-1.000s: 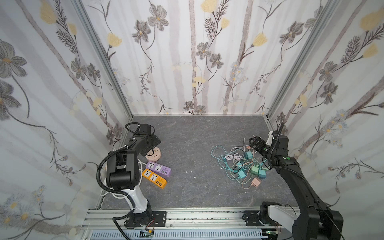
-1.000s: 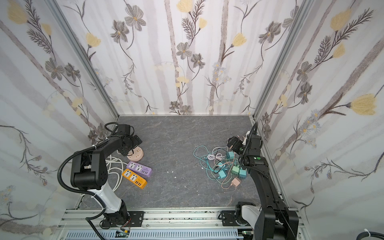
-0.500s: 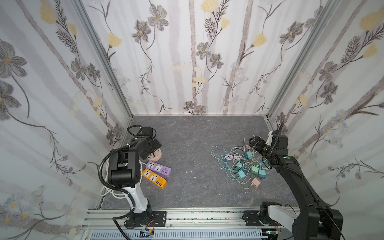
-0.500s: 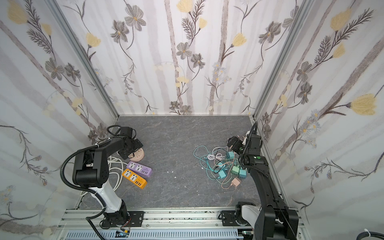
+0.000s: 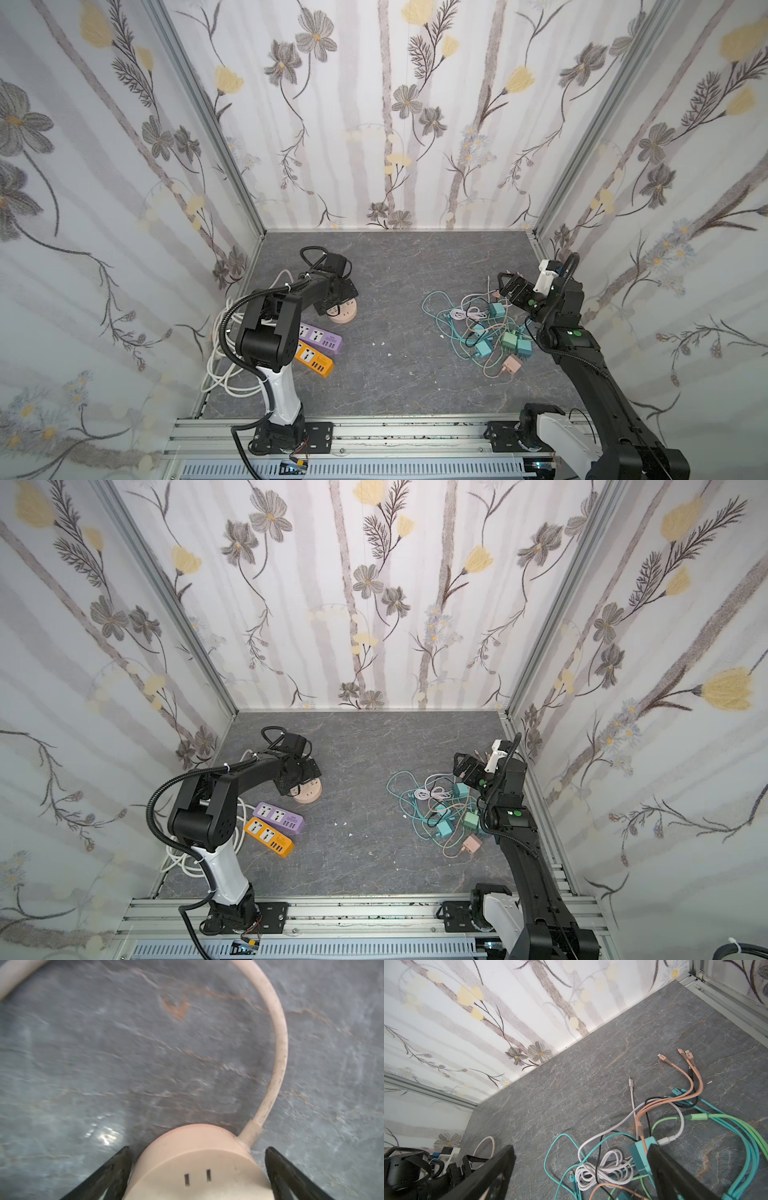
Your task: Insert the plug
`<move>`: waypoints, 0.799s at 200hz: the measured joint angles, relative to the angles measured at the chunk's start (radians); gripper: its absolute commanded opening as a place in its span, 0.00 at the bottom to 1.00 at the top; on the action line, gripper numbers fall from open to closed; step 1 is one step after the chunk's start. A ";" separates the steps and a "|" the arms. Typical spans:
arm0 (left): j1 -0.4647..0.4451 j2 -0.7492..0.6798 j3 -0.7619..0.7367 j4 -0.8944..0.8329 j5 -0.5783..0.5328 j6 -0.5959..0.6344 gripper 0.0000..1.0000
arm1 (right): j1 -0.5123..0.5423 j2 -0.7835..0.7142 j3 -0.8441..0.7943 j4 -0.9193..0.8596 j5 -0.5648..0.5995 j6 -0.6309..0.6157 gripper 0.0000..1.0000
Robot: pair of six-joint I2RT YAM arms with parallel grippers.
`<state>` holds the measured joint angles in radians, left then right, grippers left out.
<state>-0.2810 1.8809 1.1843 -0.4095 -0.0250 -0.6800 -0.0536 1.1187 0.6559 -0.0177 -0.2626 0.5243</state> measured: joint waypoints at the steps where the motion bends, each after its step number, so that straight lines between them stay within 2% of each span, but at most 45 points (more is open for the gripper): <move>1: -0.005 0.001 0.001 0.000 0.000 -0.002 1.00 | 0.000 0.000 0.000 -0.002 0.000 -0.002 0.99; 79: -0.253 0.040 0.103 -0.063 0.044 -0.065 1.00 | 0.082 0.044 0.021 -0.031 0.008 -0.047 0.99; 160: -0.359 0.053 0.180 -0.101 0.080 -0.112 1.00 | 0.210 0.119 0.061 -0.015 0.064 -0.071 0.99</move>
<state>-0.6395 1.9339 1.3640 -0.5110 0.0555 -0.7918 0.1562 1.2373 0.7166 -0.0330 -0.1989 0.4538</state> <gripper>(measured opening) 0.997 0.994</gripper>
